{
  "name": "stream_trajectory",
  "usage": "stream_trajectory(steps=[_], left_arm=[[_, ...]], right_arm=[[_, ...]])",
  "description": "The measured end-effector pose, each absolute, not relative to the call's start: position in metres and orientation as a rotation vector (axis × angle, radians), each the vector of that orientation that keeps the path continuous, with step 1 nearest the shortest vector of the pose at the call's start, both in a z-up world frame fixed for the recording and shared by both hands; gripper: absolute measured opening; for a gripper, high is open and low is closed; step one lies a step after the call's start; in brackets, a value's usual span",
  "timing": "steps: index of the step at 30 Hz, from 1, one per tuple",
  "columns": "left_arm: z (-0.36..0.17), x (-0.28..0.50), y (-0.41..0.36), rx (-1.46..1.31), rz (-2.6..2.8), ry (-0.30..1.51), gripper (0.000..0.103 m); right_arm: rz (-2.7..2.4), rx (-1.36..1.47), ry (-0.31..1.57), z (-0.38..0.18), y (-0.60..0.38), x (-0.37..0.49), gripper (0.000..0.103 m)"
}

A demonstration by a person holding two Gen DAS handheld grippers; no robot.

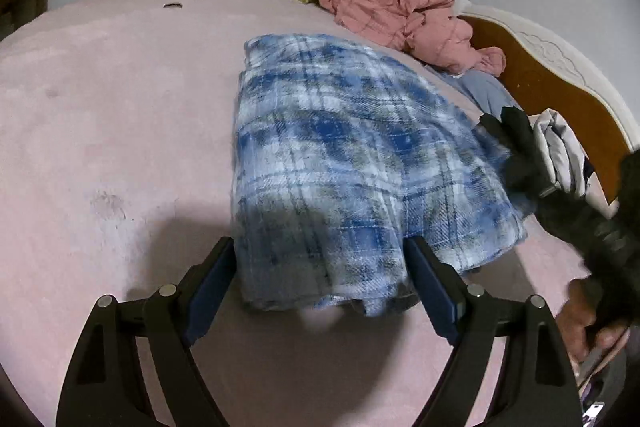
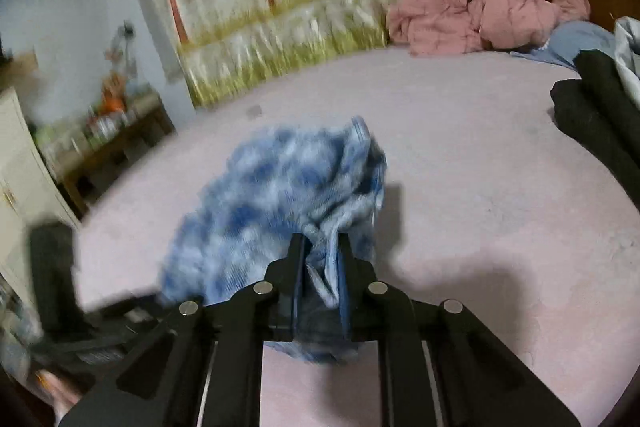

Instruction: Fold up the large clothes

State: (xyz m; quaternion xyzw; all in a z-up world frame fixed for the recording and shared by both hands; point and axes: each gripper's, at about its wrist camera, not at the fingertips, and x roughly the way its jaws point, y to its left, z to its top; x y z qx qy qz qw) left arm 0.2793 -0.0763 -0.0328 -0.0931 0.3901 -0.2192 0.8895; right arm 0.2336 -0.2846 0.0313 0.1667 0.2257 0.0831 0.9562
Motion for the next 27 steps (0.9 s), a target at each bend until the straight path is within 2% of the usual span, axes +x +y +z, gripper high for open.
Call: stream_trajectory(steps=[1, 3, 4, 5, 10, 15, 16, 18, 19, 22, 27], left_arm=[[-0.036, 0.28, -0.076, -0.194, -0.455, 0.825, 0.084], [-0.038, 0.279, -0.077, -0.185, -0.453, 0.839, 0.084], [-0.037, 0.28, -0.079, -0.173, -0.447, 0.841, 0.084], [-0.036, 0.28, -0.08, -0.163, -0.441, 0.843, 0.084], [-0.034, 0.281, -0.089, -0.104, -0.405, 0.852, 0.084], [-0.033, 0.281, -0.088, -0.13, -0.432, 0.854, 0.084], [-0.032, 0.281, -0.084, -0.151, -0.448, 0.844, 0.083], [-0.024, 0.276, -0.073, -0.21, -0.461, 0.781, 0.082], [-0.014, 0.269, -0.066, -0.235, -0.442, 0.703, 0.082], [0.009, 0.248, -0.053, -0.212, -0.368, 0.501, 0.083], [0.007, 0.256, -0.048, -0.235, -0.391, 0.525, 0.084]], right_arm=[[0.161, 0.342, 0.406, 0.035, -0.287, 0.226, 0.021], [0.167, 0.339, 0.34, 0.04, -0.288, 0.217, 0.054], [0.186, 0.338, 0.344, 0.04, -0.287, 0.217, 0.081], [0.214, 0.335, 0.378, 0.037, -0.284, 0.222, 0.083], [0.174, 0.247, 0.695, 0.007, -0.262, 0.265, 0.083], [0.218, 0.374, 0.795, -0.013, -0.277, 0.274, 0.083], [0.227, 0.405, 0.8, -0.014, -0.283, 0.274, 0.083], [0.245, 0.469, 0.78, -0.015, -0.295, 0.275, 0.077], [0.259, 0.459, 0.765, -0.012, -0.296, 0.274, 0.067], [0.212, 0.339, 0.71, -0.003, -0.284, 0.266, 0.057], [0.095, 0.195, 0.618, 0.006, -0.273, 0.236, 0.053]])
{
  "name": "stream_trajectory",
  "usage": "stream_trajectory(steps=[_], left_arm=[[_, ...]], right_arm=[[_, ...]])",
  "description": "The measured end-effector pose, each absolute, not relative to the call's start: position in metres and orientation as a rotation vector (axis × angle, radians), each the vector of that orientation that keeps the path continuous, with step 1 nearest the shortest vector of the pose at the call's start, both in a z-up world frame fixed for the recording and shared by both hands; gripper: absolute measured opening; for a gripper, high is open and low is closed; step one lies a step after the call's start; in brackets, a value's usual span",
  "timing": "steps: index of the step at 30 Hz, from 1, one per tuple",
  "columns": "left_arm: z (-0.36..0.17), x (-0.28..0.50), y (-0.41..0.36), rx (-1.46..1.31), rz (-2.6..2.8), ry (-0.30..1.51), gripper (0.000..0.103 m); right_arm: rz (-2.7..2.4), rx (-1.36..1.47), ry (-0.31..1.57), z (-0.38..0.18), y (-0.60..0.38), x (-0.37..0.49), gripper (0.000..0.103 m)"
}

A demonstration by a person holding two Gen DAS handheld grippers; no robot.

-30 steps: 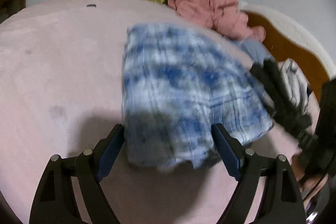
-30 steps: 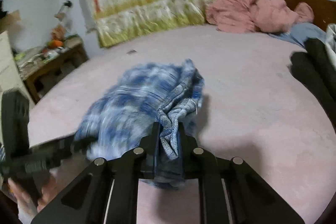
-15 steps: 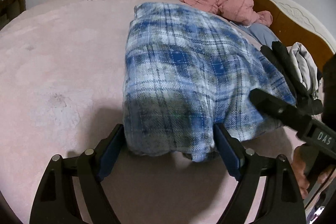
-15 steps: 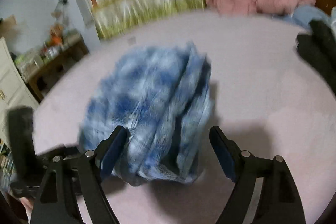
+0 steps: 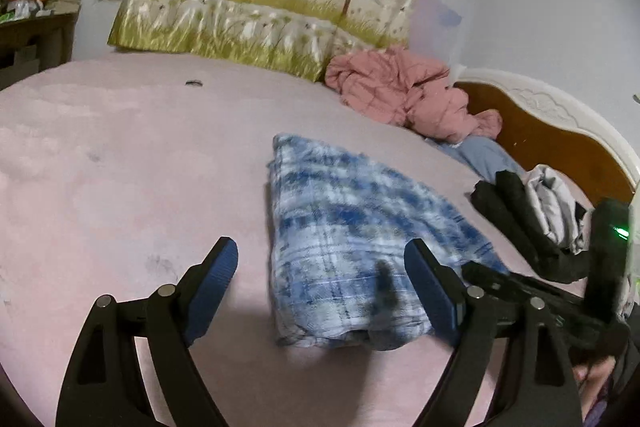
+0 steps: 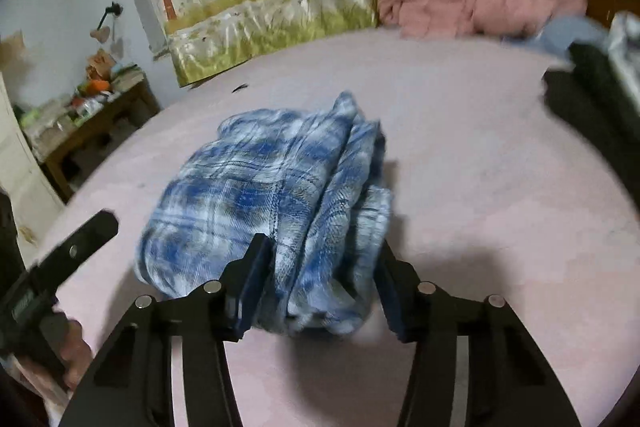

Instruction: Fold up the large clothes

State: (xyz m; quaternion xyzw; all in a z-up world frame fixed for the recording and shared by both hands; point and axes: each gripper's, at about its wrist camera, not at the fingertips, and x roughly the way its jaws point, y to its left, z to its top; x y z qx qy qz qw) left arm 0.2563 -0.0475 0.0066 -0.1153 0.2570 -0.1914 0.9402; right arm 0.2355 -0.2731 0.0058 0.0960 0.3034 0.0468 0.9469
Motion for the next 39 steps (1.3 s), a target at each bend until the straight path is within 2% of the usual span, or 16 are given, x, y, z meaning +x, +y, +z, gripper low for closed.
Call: stream_trajectory(steps=[6, 8, 11, 16, 19, 23, 27, 28, 29, 30, 32, 34, 37, 39], left_arm=[[-0.008, 0.28, -0.05, -0.281, -0.425, 0.634, 0.087], [-0.014, 0.284, -0.051, -0.291, -0.436, 0.669, 0.092], [-0.021, 0.287, -0.056, -0.276, -0.438, 0.711, 0.096], [-0.019, 0.281, -0.061, -0.252, -0.477, 0.709, 0.096], [-0.013, 0.291, -0.048, -0.407, -0.5, 0.667, 0.096], [-0.041, 0.321, -0.033, -0.629, -0.578, 0.802, 0.096], [-0.043, 0.324, -0.038, -0.614, -0.632, 0.828, 0.096], [-0.043, 0.325, -0.04, -0.602, -0.637, 0.838, 0.096], [-0.044, 0.326, -0.041, -0.6, -0.639, 0.845, 0.096], [-0.044, 0.327, -0.041, -0.6, -0.64, 0.847, 0.096], [-0.043, 0.325, -0.043, -0.592, -0.637, 0.844, 0.083], [-0.041, 0.319, -0.048, -0.543, -0.628, 0.824, 0.066], [-0.027, 0.302, -0.056, -0.442, -0.603, 0.723, 0.055], [-0.018, 0.292, -0.057, -0.423, -0.626, 0.656, 0.055]], right_arm=[[0.095, 0.243, 0.511, 0.023, -0.282, 0.219, 0.056], [0.117, 0.249, 0.465, 0.028, -0.277, 0.216, 0.077], [0.122, 0.296, 0.431, 0.029, -0.279, 0.218, 0.086], [0.146, 0.476, 0.589, 0.007, -0.294, 0.255, 0.087], [0.209, 0.613, 0.674, -0.012, -0.307, 0.271, 0.087], [0.276, 0.697, 0.703, -0.025, -0.312, 0.281, 0.087], [0.317, 0.715, 0.717, -0.034, -0.31, 0.29, 0.087], [0.317, 0.714, 0.718, -0.035, -0.308, 0.292, 0.085], [0.313, 0.725, 0.716, -0.037, -0.307, 0.292, 0.073], [0.311, 0.731, 0.711, -0.038, -0.308, 0.292, 0.072], [0.305, 0.719, 0.703, -0.036, -0.304, 0.291, 0.062], [0.28, 0.669, 0.686, -0.032, -0.298, 0.288, 0.055], [0.246, 0.535, 0.611, -0.015, -0.282, 0.274, 0.049], [0.242, 0.486, 0.533, -0.002, -0.279, 0.259, 0.049]])
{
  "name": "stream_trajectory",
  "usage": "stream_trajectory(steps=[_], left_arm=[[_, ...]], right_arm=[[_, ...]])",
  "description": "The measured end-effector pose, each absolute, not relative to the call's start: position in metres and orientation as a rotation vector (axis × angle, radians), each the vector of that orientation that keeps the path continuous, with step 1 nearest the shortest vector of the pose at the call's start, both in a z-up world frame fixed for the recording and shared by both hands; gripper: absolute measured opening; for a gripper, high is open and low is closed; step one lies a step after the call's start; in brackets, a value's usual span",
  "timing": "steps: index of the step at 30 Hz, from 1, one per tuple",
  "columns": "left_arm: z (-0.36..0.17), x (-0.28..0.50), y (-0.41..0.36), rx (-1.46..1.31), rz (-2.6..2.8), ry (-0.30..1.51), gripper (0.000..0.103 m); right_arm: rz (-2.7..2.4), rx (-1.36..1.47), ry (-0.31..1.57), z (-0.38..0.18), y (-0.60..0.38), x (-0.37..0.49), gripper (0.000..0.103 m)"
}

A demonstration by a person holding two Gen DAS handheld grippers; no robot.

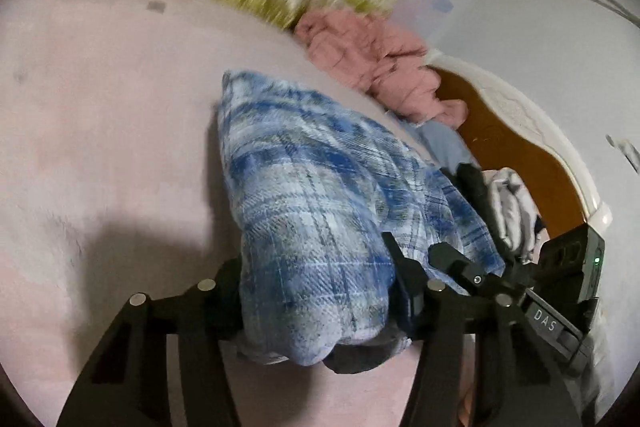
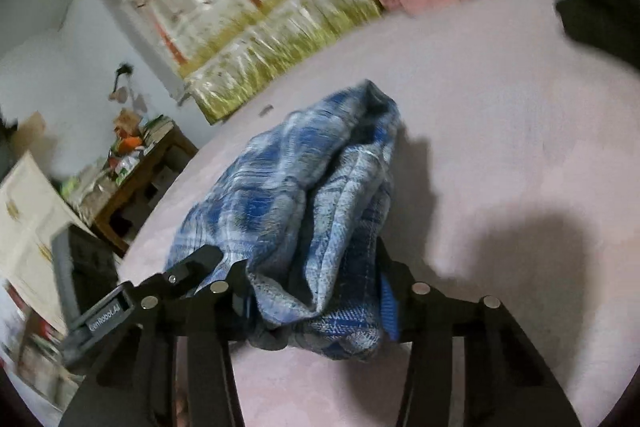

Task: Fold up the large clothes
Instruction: 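Grasp the folded shirt bundle with both grippers and lift it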

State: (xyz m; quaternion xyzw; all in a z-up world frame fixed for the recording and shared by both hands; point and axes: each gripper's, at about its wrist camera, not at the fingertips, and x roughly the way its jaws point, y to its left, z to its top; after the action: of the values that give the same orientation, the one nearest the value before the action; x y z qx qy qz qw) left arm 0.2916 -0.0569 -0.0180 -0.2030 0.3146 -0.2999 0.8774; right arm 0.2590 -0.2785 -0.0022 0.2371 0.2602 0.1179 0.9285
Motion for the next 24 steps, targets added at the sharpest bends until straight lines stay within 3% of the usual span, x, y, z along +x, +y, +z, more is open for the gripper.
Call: stream_trajectory(steps=[5, 19, 24], left_arm=[[-0.002, 0.274, -0.058, -0.375, -0.658, 0.536, 0.055], [0.0, 0.274, -0.052, -0.391, -0.696, 0.525, 0.055], [0.021, 0.245, -0.054, -0.329, -0.72, 0.424, 0.055]], right_arm=[[0.241, 0.432, 0.423, 0.016, -0.273, 0.237, 0.049], [0.25, 0.408, 0.39, 0.023, -0.267, 0.224, 0.049], [0.255, 0.387, 0.307, 0.037, -0.269, 0.19, 0.049]])
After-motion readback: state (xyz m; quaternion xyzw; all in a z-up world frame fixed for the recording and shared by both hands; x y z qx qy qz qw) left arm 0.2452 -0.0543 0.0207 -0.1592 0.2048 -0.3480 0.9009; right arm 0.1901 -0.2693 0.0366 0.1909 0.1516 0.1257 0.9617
